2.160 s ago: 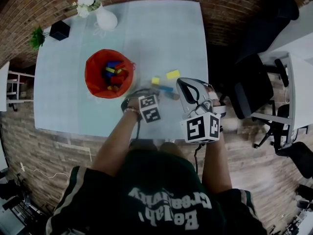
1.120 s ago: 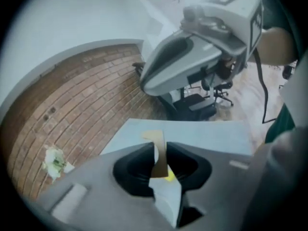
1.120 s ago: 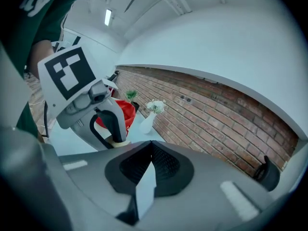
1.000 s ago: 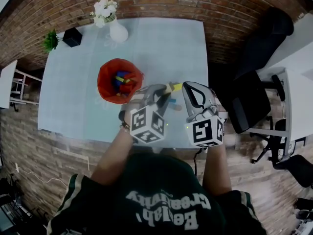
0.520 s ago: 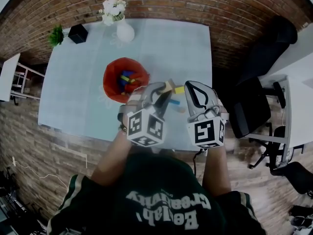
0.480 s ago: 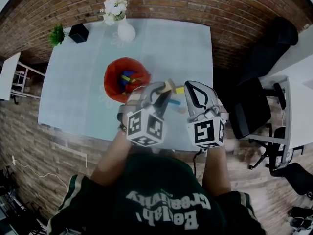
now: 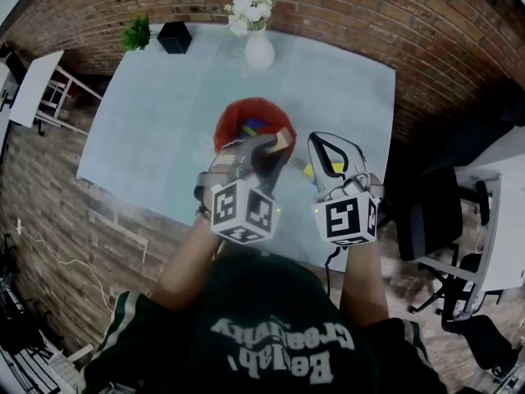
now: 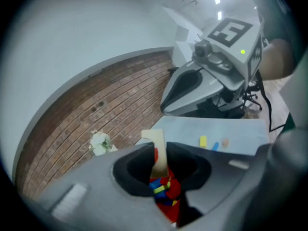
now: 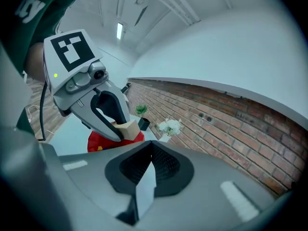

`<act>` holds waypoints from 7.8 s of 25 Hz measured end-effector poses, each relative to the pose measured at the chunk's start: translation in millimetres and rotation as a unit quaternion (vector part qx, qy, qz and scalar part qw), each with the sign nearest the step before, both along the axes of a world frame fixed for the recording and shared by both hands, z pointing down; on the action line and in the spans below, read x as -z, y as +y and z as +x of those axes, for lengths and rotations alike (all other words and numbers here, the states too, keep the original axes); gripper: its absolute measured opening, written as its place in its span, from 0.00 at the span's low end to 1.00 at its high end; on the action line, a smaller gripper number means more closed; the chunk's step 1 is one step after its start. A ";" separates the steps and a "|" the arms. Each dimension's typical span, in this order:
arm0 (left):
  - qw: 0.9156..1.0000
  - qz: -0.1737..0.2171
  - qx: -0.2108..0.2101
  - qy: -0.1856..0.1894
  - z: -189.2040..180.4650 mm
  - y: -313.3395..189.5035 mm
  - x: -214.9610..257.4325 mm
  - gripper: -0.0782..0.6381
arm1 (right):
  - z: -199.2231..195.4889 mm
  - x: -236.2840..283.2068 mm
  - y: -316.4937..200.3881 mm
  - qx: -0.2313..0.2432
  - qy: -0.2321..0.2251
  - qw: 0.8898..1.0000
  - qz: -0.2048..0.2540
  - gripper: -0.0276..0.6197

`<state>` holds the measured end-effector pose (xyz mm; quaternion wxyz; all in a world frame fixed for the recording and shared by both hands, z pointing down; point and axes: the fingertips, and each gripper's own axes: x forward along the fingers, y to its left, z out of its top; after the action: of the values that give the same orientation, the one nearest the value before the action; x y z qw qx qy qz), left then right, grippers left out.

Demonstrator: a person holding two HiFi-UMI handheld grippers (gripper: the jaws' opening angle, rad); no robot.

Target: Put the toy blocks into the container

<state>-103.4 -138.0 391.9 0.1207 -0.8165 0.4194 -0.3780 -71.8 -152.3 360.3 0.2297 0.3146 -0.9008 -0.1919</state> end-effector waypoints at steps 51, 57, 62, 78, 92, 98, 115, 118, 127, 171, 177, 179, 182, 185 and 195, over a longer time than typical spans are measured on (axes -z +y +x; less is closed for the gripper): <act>0.999 -0.013 -0.043 -0.031 3.5 15.1 -26.4 0.11 | 8.9 -6.8 19.0 -0.042 0.013 0.999 -0.012 0.05; 0.995 -0.015 -0.092 -0.035 57.0 22.4 -31.6 0.11 | 64.6 -11.7 32.3 -0.088 0.021 0.996 -0.016 0.05; 0.990 -0.020 -0.135 -0.037 106.4 30.3 -38.5 0.11 | 115.7 -16.4 43.2 -0.133 0.025 0.991 -0.022 0.05; 0.945 -0.157 -0.268 -0.099 174.6 62.8 -125.6 0.25 | 174.9 -36.3 55.5 -0.174 0.022 0.984 -0.041 0.05; 0.878 -0.290 -0.339 -0.174 201.3 80.3 -239.8 0.35 | 216.7 -69.8 55.8 -0.221 0.022 0.972 -0.079 0.05; 0.867 -0.306 -0.347 -0.183 202.5 81.0 -260.6 0.35 | 222.2 -80.1 53.9 -0.229 0.023 0.969 -0.092 0.05; 0.867 -0.314 -0.344 -0.177 203.7 74.4 -278.9 0.31 | 219.3 -86.1 47.3 -0.228 0.027 0.968 -0.098 0.05; 0.876 -0.301 -0.341 -0.161 205.9 72.4 -264.9 0.31 | 216.1 -83.8 45.6 -0.223 0.026 0.970 -0.098 0.05; 0.926 -0.232 -0.287 -0.079 196.7 52.3 -184.1 0.31 | 192.9 -61.5 30.7 -0.185 0.028 0.980 -0.073 0.05; 0.990 -0.029 -0.099 0.096 60.9 37.4 11.3 0.31 | 47.6 -5.4 36.2 -0.033 0.017 0.999 -0.010 0.05; 0.994 -0.028 -0.051 0.090 6.9 29.7 8.1 0.31 | -6.9 -6.2 29.4 0.015 0.022 1.000 -0.005 0.05; 0.995 -0.029 -0.037 0.090 -10.1 28.6 6.1 0.31 | -23.1 -7.5 28.4 0.027 0.024 0.999 -0.005 0.05; 0.995 -0.033 -0.019 0.091 -31.9 26.8 2.3 0.31 | -42.7 -9.5 27.1 0.041 0.024 0.999 -0.008 0.05; 0.995 -0.037 -0.010 0.090 -46.3 23.7 -1.7 0.31 | -56.2 -12.3 25.7 0.050 0.028 0.998 -0.011 0.05; 0.996 -0.044 0.003 0.077 -61.4 16.1 -20.3 0.31 | -65.1 -22.0 21.6 0.046 0.034 0.998 -0.022 0.05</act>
<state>-164.7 -121.9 412.2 0.0507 -0.8464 0.4125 -0.3329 -136.9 -130.8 382.4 0.2585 0.2608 -0.9100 -0.1927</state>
